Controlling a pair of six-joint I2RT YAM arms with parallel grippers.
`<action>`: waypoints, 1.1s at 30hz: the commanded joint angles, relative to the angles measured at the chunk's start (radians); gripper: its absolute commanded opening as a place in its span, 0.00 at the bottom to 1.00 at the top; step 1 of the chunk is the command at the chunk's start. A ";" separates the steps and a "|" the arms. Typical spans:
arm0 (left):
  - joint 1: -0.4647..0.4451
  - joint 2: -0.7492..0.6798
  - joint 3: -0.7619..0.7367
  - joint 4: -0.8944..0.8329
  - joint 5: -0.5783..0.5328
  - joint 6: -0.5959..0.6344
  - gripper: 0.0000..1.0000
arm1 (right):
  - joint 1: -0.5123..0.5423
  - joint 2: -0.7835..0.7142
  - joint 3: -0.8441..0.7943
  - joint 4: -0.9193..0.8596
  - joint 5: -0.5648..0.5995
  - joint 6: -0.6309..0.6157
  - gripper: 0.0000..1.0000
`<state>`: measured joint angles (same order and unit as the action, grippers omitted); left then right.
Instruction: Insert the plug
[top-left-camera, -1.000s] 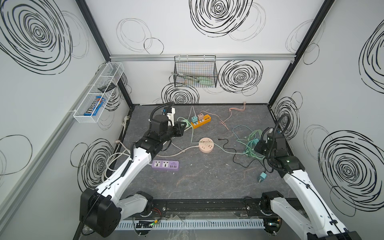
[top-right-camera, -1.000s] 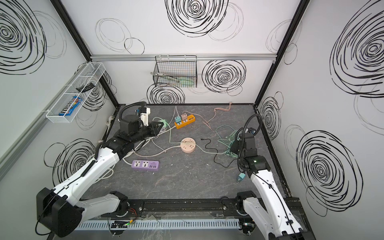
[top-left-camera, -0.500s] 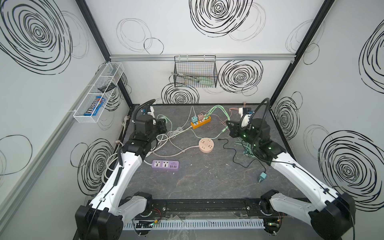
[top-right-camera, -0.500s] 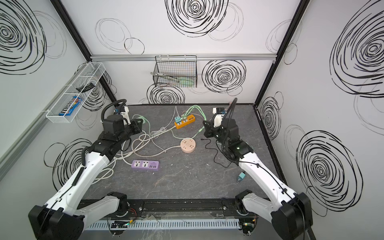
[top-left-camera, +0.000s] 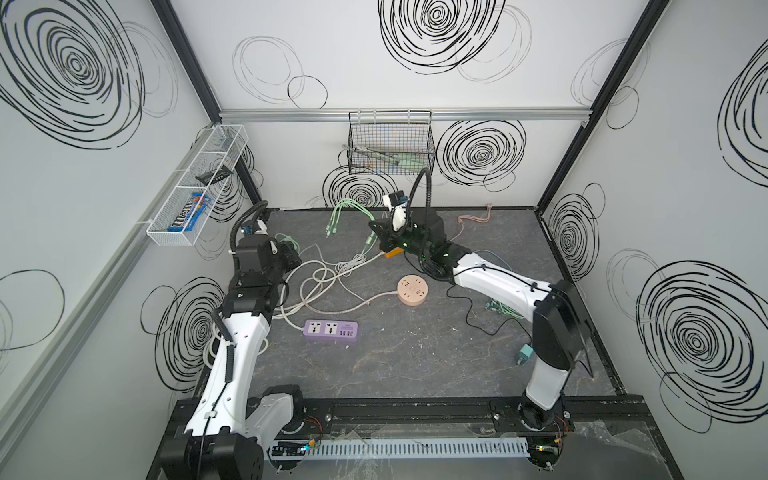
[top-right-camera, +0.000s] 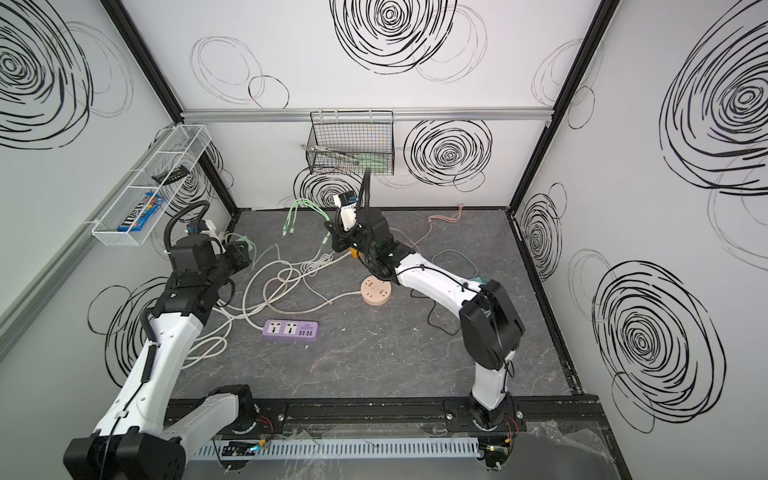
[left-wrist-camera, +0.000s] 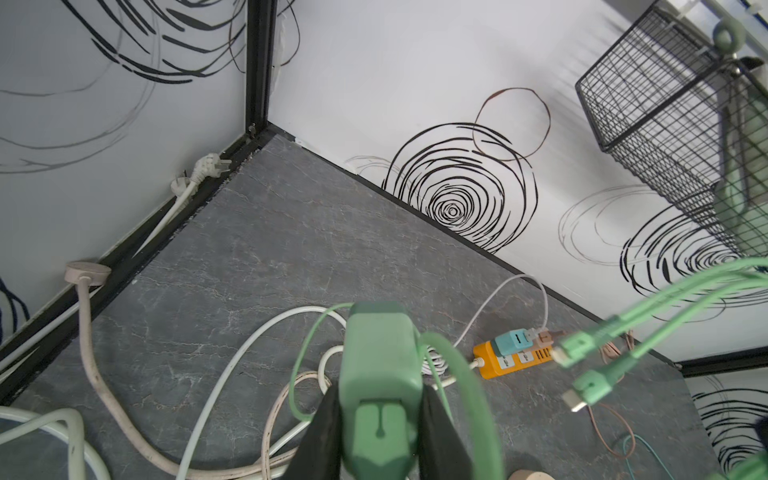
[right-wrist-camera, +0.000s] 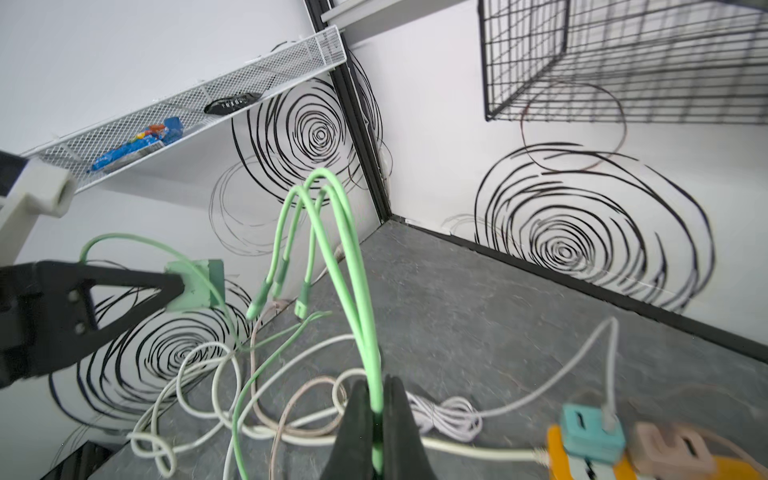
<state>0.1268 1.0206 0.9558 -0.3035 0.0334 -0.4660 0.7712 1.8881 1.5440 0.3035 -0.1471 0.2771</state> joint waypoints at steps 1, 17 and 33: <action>0.019 -0.022 0.002 -0.003 -0.012 0.023 0.00 | 0.032 0.139 0.174 0.071 0.013 0.000 0.00; -0.050 0.031 -0.021 -0.025 -0.052 0.023 0.00 | -0.032 0.105 0.089 -0.179 -0.104 -0.177 0.97; -0.442 0.184 0.017 0.078 0.009 0.005 0.00 | -0.218 -0.641 -0.650 -0.111 0.084 -0.053 0.97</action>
<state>-0.2832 1.1713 0.9340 -0.2966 0.0143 -0.4709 0.5659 1.3254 0.9424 0.1989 -0.1654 0.2203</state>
